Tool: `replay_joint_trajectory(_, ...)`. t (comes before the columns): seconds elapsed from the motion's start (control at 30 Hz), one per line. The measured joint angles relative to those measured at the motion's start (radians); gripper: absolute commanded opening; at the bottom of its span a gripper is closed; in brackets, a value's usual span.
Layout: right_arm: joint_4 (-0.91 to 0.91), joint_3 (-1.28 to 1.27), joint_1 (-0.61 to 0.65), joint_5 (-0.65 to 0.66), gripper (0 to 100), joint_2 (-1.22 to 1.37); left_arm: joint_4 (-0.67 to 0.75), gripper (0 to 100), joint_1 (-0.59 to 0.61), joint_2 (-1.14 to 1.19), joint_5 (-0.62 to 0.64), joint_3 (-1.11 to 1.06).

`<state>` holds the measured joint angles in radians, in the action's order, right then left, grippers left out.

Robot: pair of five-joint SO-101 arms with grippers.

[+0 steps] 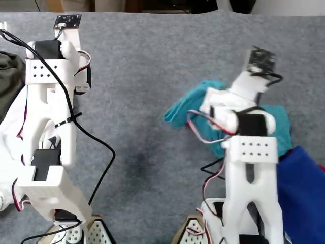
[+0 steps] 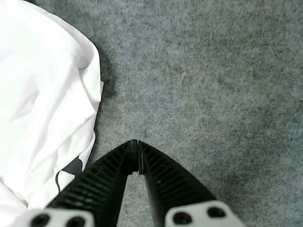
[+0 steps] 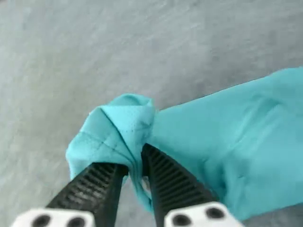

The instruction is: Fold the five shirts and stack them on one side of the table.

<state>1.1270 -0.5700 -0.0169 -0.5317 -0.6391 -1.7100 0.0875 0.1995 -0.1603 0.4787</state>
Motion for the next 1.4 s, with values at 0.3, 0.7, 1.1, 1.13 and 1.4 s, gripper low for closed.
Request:
replay_joint_trajectory(0.3,-0.189,-0.157,-0.255,0.037,0.5,0.107,0.009,2,0.0,0.0,0.0,0.0)
replay_joint_trajectory(0.7,-0.305,-0.17,-0.488,0.1,0.5,0.264,0.012,2,0.0,0.0,0.0,0.0)
replay_joint_trajectory(1.1,-0.305,-0.196,-0.572,0.147,0.5,0.311,0.012,2,0.0,0.0,0.0,0.0)
replay_joint_trajectory(1.13,-0.305,-0.203,-0.572,0.152,0.5,0.311,0.012,2,0.0,0.0,0.0,0.0)
replay_joint_trajectory(1.4,-0.308,-0.244,-0.589,0.169,0.5,0.311,0.012,2,0.0,0.0,0.0,0.0)
